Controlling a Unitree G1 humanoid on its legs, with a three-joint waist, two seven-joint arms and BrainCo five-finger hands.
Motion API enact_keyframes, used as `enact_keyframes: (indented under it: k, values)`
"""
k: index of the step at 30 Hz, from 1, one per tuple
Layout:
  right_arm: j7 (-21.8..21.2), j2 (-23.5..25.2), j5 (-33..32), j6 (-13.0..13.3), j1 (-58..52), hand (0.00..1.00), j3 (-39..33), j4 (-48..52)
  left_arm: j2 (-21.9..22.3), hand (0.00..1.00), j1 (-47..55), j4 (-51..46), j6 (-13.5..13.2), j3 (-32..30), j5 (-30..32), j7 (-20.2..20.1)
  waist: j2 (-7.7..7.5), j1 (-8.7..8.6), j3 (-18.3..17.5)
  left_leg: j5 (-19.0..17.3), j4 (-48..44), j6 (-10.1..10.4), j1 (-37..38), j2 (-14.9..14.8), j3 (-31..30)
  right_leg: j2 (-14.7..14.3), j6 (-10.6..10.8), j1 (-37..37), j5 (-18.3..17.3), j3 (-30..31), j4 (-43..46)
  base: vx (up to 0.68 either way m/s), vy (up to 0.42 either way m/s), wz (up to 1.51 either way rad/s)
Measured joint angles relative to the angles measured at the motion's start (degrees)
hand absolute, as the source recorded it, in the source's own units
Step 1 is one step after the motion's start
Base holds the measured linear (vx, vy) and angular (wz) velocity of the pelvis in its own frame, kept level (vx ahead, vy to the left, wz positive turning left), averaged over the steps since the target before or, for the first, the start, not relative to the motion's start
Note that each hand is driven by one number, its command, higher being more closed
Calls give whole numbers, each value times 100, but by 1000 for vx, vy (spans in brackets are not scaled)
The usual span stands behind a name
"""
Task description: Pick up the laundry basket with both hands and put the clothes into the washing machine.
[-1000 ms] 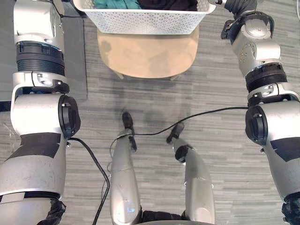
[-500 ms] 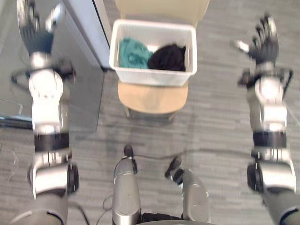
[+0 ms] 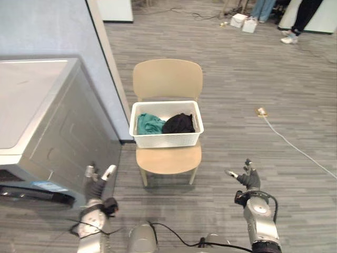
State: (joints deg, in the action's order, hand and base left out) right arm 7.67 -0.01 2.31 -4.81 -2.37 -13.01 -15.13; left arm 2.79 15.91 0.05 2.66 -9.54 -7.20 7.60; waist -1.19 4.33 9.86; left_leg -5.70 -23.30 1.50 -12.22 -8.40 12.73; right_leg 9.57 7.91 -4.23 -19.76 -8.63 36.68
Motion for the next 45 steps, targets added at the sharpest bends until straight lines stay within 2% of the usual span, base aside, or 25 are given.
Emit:
enact_keyframes:
  k: [3, 5, 7, 9, 10, 12, 14, 16, 17, 21, 22, 23, 26, 28, 30, 32, 33, 34, 35, 36, 38, 39, 40, 41, 45]
  values:
    - [14, -138, -75, 12, 282, 0, 292, -434, 57, 0, -221, 616, -6, 109, -121, 49, 42, 108, -1, 420, 167, 80, -282, -30, -95, -227, -416, 54, -361, 67, -638, -176, -222, 8]
    - [14, -201, -74, 16, 309, 0, 387, -685, 58, 0, -225, 718, -6, 110, -178, 119, 151, 65, 8, 717, 471, 214, -289, -135, -335, -483, -599, 116, -185, -123, -879, -187, -160, 38]
    - [16, -296, -74, 14, 286, 0, 369, -895, 60, 0, -251, 719, -63, 94, -380, 271, 205, 96, 23, 1524, 1252, 353, -246, -358, -342, -767, -908, 128, 68, -492, -1180, -311, -201, 55]
    - [78, -349, -72, 13, 290, 0, 227, -946, 59, 0, -314, 727, -64, 91, -414, 294, 174, -28, 78, 1888, 1414, 297, -326, -370, 35, -710, -1149, 131, 224, -984, -1354, -304, -159, 98]
    - [138, -408, -69, -11, 266, 0, 161, -1066, 57, 0, -296, 735, -65, 92, -416, 299, 124, -44, 119, 1357, 598, 33, -404, -369, 318, -612, -1228, 175, 326, -1249, -1471, -275, -137, 112]
    - [136, -485, -68, -26, 111, 0, 164, -1101, 58, 0, -265, 760, -64, 95, -416, 281, 78, -49, 160, 654, -425, -209, -320, -377, 423, -479, -1232, 349, 519, -1552, -1741, -216, -98, 98]
    - [109, -510, -67, -26, -127, 0, 141, -1106, 57, 0, -190, 762, -66, 103, -414, 261, 164, -71, 111, 40, -1139, -51, 23, -587, 425, -443, -1244, 467, 784, -1958, -2116, -194, -36, 98]
    - [89, -500, -63, -30, -379, 0, 27, -1119, 56, 0, -174, 866, -66, 119, -396, 248, 291, -155, 33, -297, -1409, 32, 451, -878, 454, -402, -1222, 504, 922, -2426, -2283, -166, 71, 139]
    - [80, -471, -57, -34, -516, 0, -43, -1137, 57, 0, -162, 937, -60, 150, -364, 244, 417, -326, -41, -383, -1281, 121, 788, -1063, 545, -264, -1141, 479, 982, -2897, -2277, -172, 149, 184]
    - [3, -387, -48, -38, -720, 0, -337, -1167, 62, 0, -305, 937, -62, 470, -281, 156, 616, -519, -168, -180, -351, 294, 1363, -1386, 1233, 202, -848, 430, 1243, -4083, -2247, -164, 276, 190]
    - [-13, -398, -49, -38, -713, 0, -402, -1165, 67, 0, -352, 932, -63, 540, -271, 116, 671, -522, -202, 129, -50, 324, 1445, -1352, 1348, 258, -787, 418, 1322, -4274, -2222, -88, 321, 129]
    - [-16, -441, -49, -36, -688, 0, -426, -1174, 107, 0, -371, 914, -66, 619, -209, 97, 798, -516, -276, 115, 387, 634, 1493, -1267, 1445, 337, -717, 406, 1468, -4535, -2211, -96, 436, 135]
    - [-29, -200, -33, -28, -501, 0, -356, -1164, 7, 0, -312, 906, -62, 658, -109, 4, 501, -402, -257, 3, 842, 724, 1480, -735, 1329, 783, -648, 453, 1815, -4793, -2203, -79, 409, 97]
    - [-36, -116, 13, -28, -484, 0, -141, -1166, 2, 0, -251, 897, -69, 687, -106, -22, 347, -344, -312, -110, 921, 527, 1493, -296, 1060, 1221, -646, 639, 1932, -4729, -2120, -54, 353, 87]
    - [-51, -108, 13, -12, -452, 0, 18, -1152, 19, 0, -248, 897, -78, 748, -81, -129, 340, -344, -321, -229, 986, 324, 1488, 27, 832, 1684, -660, 646, 1933, -4569, -1647, -53, 301, 93]
    - [-60, -116, 13, -9, -508, 0, 136, -1118, 45, 0, -249, 895, -80, 930, -36, -179, 359, -444, -292, -338, 1140, 139, 1586, 400, 505, 2251, -1070, 407, 2063, -3623, -647, -41, 263, 127]
    - [-81, -89, 7, -5, -590, 0, 209, -1121, 61, 0, -254, 901, -101, 1115, 30, -229, 518, -510, -262, -465, 1305, -21, 1700, 454, 149, 2111, -808, -67, 1661, -2300, 41, 28, 136, 130]
    - [-142, 4, 6, -2, -590, 0, 420, -1104, -53, 0, -357, 940, -108, 1171, 89, -253, 398, -534, -178, -468, 1328, -38, 1685, 473, -102, 1489, -685, -515, 997, -1128, 486, 26, 58, 120]
    - [-163, 32, 6, 0, -576, 0, 525, -1102, -92, 0, -428, 972, -112, 1171, 115, -248, 338, -545, -110, -470, 1320, -38, 1687, 486, -204, 1146, -702, -662, 754, -790, 593, -30, -89, 114]
    - [-166, 85, 1, 3, -594, 0, 674, -1075, -128, 0, -569, 1092, -132, 1190, 128, -250, 364, -606, 31, -522, 1294, -90, 1646, 510, -518, 551, -696, -862, 468, -485, 478, -18, -107, 117]
    - [-149, 110, -34, 11, -595, 0, 828, -999, -201, 0, -861, 1421, -138, 1452, 143, -255, 246, -702, 164, -566, 1163, -19, 1597, 563, -1038, 31, -696, -1152, 509, -376, -296, 2, -144, 140]
    - [-142, 107, -68, 14, -593, 0, 861, -961, -226, 0, -901, 1468, -135, 1567, 148, -259, 183, -705, 161, -620, 1063, 40, 1542, 571, -1159, -22, -672, -1203, 635, -359, -704, 27, -206, 138]
    - [-139, 99, -97, 74, -588, 0, 940, -878, -264, 0, -970, 1576, -135, 1724, 191, -260, 212, -739, 215, -764, 757, 172, 1387, 533, -1427, -131, -883, -1026, 1305, -466, -1098, 131, -221, 89]
    - [-136, 21, -193, 133, -489, 0, 978, -855, -219, 0, -973, 1560, -131, 1887, 252, -258, 372, -643, 181, -739, 708, 261, 1346, 353, -1340, -254, -948, -944, 1380, -651, -1284, 165, -224, 74]
    - [-118, -17, -224, 262, 37, 0, 1089, -730, -229, 0, -1169, 1541, -185, 2025, 337, -258, 346, -609, 214, -573, 1187, 421, 1595, 193, -1083, -387, -998, -991, 1379, -683, -1199, 110, -97, -4]
